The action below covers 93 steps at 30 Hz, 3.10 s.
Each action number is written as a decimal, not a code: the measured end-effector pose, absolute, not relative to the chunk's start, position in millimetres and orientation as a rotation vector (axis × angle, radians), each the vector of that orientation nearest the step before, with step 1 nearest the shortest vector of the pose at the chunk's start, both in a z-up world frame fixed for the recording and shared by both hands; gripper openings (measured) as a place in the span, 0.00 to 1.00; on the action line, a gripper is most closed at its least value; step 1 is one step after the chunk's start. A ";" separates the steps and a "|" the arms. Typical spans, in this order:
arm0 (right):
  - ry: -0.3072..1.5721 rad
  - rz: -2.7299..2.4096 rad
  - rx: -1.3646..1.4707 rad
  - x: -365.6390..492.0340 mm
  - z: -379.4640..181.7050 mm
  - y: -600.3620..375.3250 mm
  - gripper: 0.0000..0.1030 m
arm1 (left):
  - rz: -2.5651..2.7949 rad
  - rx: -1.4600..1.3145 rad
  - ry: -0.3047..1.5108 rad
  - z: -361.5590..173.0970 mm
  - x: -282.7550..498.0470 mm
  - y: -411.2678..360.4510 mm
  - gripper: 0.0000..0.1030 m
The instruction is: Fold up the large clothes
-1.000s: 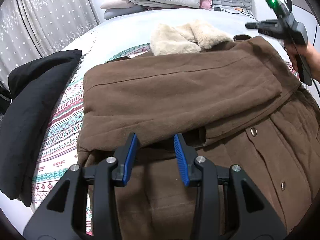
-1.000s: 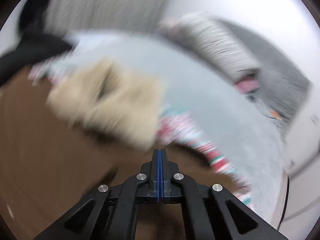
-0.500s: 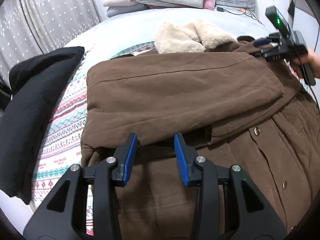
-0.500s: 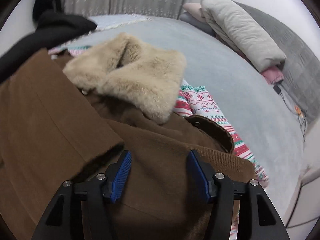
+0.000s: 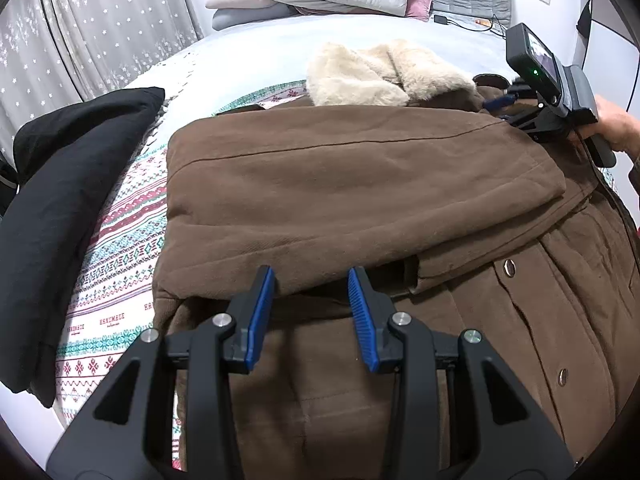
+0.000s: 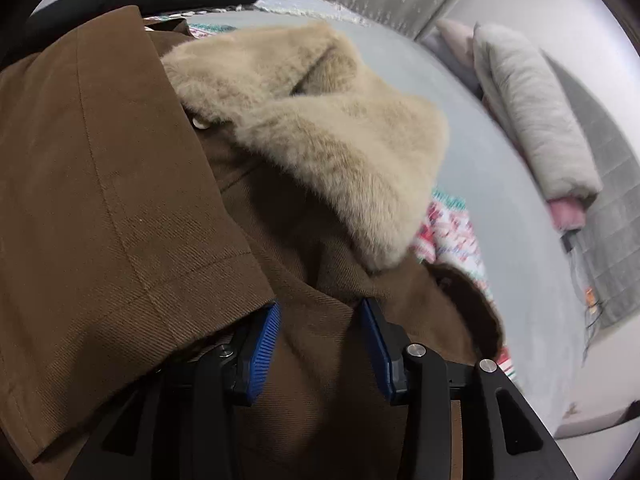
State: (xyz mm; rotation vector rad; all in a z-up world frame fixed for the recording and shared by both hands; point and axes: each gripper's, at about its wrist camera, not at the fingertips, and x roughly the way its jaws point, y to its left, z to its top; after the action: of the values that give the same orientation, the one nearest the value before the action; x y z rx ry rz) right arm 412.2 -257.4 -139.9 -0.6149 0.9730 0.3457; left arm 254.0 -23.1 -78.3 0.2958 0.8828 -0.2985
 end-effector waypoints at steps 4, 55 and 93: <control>0.953 0.329 -0.611 407.6 -144.7 -256.6 0.06 | -0.293 0.296 0.878 -77.0 253.3 -21.7 0.39; 0.721 0.255 0.018 -8.1 46.5 -349.0 0.44 | -0.070 -0.066 0.909 -55.1 84.4 149.6 0.45; 1.053 0.303 0.277 -48.6 -93.3 -339.7 0.10 | -0.180 -0.326 0.811 -60.0 -27.6 159.2 0.08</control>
State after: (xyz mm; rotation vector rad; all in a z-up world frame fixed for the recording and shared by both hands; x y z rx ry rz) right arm -48.6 -339.7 -93.3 0.2772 1.0533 0.3031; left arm -27.6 159.2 -60.0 -0.3263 0.8114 -0.1801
